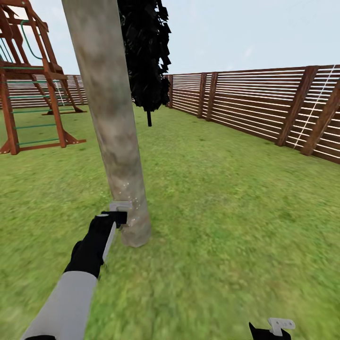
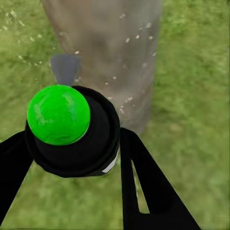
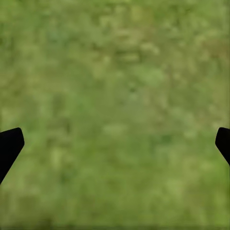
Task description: In the garden, pick up the pesticide atomizer on the floor and spray pesticide onto both trees until each tree trunk is fully covered.
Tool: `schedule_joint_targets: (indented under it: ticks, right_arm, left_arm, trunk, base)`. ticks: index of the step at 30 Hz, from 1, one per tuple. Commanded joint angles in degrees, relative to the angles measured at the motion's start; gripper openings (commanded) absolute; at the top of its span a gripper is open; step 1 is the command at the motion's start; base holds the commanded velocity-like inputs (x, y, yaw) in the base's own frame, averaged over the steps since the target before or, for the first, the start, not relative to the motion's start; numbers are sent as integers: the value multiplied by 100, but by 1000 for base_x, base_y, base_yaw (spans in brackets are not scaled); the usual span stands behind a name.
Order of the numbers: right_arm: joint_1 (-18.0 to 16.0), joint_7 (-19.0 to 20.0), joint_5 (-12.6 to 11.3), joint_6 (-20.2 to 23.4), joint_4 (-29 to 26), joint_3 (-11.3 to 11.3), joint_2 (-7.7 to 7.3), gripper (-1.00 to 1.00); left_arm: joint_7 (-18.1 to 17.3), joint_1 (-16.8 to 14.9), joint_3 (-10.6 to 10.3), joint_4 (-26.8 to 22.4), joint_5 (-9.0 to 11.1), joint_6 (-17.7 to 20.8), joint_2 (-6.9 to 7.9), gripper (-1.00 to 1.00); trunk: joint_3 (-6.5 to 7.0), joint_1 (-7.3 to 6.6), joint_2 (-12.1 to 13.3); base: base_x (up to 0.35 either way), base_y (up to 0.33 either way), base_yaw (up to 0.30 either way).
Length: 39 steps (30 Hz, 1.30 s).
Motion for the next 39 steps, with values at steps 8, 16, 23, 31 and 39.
schedule_joint_targets:
  ticks: [8,16,23,31,39]
  right_arm:
    - [0,1,0,0,0,0,0,100]
    - [0,2,0,0,0,0,0,100]
    - [0,0,0,0,0,0,0,100]
    - [0,0,0,0,0,0,0,100]
    - [0,0,0,0,0,0,0,100]
  left_arm:
    - [-10,-13,98,-395,42,237,195,-100]
    - [-200,-86,-359,-401,566,600,-74,-100]
    - [-210,-94,-40,-373,595,685,679,-100]
    - [-202,-116,-110,-434,595,738,167,-100]
    - [-202,-282,-51,-495,572,1144,672,-100]
  trunk:
    - [-1,0,0]
    - [-1,0,0]
    - [-1,0,0]
    - [-1,0,0]
    - [-1,0,0]
  base:
    - [0,0,0]
    - [0,0,0]
    - [0,0,0]
    - [0,0,0]
    - [0,0,0]
